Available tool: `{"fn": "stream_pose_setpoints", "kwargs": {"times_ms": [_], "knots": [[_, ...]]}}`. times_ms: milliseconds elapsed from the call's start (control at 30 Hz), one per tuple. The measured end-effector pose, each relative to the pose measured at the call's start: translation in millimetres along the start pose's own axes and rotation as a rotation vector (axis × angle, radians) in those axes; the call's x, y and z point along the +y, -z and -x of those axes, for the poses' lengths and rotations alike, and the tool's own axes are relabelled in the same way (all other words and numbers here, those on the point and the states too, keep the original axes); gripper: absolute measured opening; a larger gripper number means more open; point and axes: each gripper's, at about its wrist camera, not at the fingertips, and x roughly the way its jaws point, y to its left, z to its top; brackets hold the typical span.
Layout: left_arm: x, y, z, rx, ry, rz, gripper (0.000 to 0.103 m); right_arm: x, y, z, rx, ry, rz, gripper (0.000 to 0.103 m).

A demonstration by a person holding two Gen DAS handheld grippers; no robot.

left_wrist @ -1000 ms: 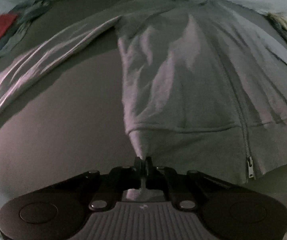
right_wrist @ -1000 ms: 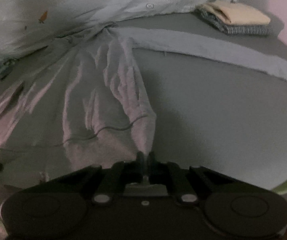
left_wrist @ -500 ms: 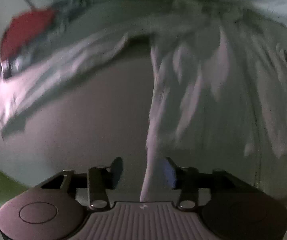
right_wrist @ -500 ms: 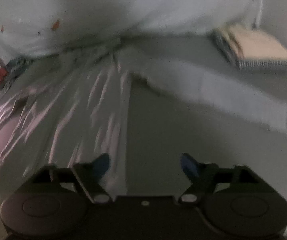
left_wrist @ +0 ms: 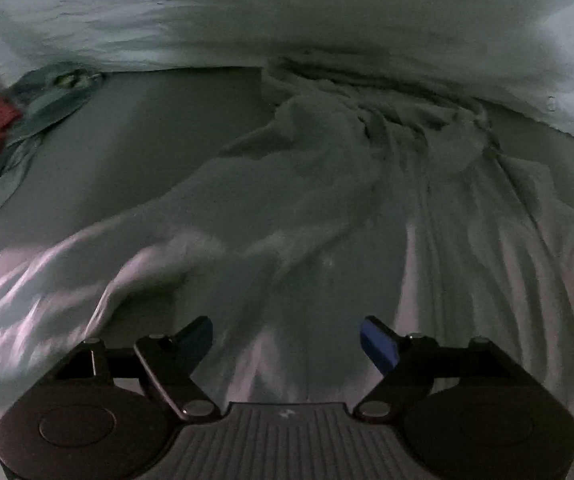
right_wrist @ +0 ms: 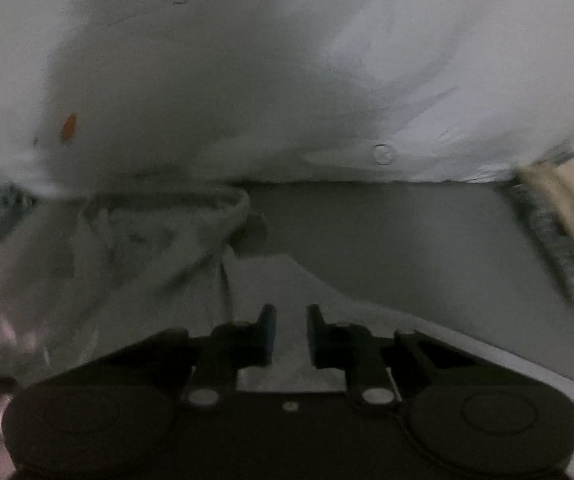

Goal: Fold clothes

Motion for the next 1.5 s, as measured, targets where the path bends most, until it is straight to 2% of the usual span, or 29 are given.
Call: {"fn": "stream_pose_setpoints", "kwargs": {"times_ms": [67,167,200,300,333,400,500,600,667,733,900,1000,1067,1133,1200,1233,1300,1367,1400,1500], "knots": [[-1.7,-19.4,-23.1,0.003,-0.031,-0.016,0.082,-1.7,-10.8,-31.7,0.008,-0.019,-0.023,0.019],[-1.4,-38.7,-53.2,0.022,-0.06,-0.01,0.083,-0.3,-25.9,-82.8,0.038,-0.002,-0.017,0.021],[-0.3,-42.1,-59.5,0.026,-0.058,-0.001,0.093,0.6,-30.3,-97.5,0.046,-0.004,-0.024,0.022],[4.0,-52.8,-72.1,0.039,-0.051,0.051,0.094,6.1,-38.9,-130.5,0.072,-0.032,-0.028,0.028],[5.5,-55.1,-74.9,0.046,-0.043,0.064,0.095,9.9,-39.8,-137.6,0.076,-0.039,-0.014,0.033],[8.6,-58.9,-80.4,0.055,-0.021,0.092,0.097,21.3,-39.4,-146.4,0.065,-0.03,0.038,0.037],[9.1,-59.2,-84.6,0.05,-0.018,0.095,0.103,39.5,-39.9,-155.8,0.053,0.067,0.164,0.004],[8.7,-58.5,-86.3,0.043,-0.015,0.097,0.103,41.5,-47.0,-151.9,0.027,0.119,0.191,0.003],[7.6,-58.9,-85.7,0.044,-0.018,0.097,0.103,44.3,-58.4,-136.2,-0.036,0.163,0.233,0.003],[7.2,-59.4,-84.8,0.043,-0.019,0.101,0.103,46.2,-75.2,-111.4,-0.099,0.167,0.251,0.003],[9.7,-57.3,-78.1,0.059,-0.043,0.142,0.103,58.4,-111.2,-17.1,-0.179,0.029,0.242,0.003],[13.1,-49.6,-55.3,0.011,-0.019,0.151,0.103,74.1,-105.4,34.5,-0.163,-0.092,0.198,0.003],[15.6,-42.7,-39.0,-0.016,-0.014,0.15,0.103,86.7,-89.2,52.5,-0.098,-0.184,0.153,0.003],[18.8,-34.6,-24.9,-0.034,-0.015,0.152,0.103,99.0,-63.1,58.5,0.006,-0.326,0.057,0.004],[23.4,-24.8,-14.0,-0.04,-0.02,0.161,0.103,110.0,-33.8,51.5,0.111,-0.458,-0.015,0.01],[25.5,-19.1,-9.8,-0.037,-0.021,0.168,0.103,114.2,-19.7,48.2,0.161,-0.473,-0.041,0.017],[31.3,-5.9,-1.4,-0.029,-0.027,0.186,0.103,119.0,1.1,49.1,0.211,-0.426,-0.035,0.022],[34.7,6.9,7.2,-0.031,-0.026,0.191,0.103,118.8,10.8,58.0,0.18,-0.326,0.057,0.035],[35.7,15.7,11.4,-0.032,-0.022,0.186,0.103,118.6,14.5,60.4,0.162,-0.273,0.1,0.045],[34.3,40.3,12.9,-0.004,-0.015,0.16,0.103,114.8,17.8,53.2,0.098,-0.103,0.191,0.046]]}}
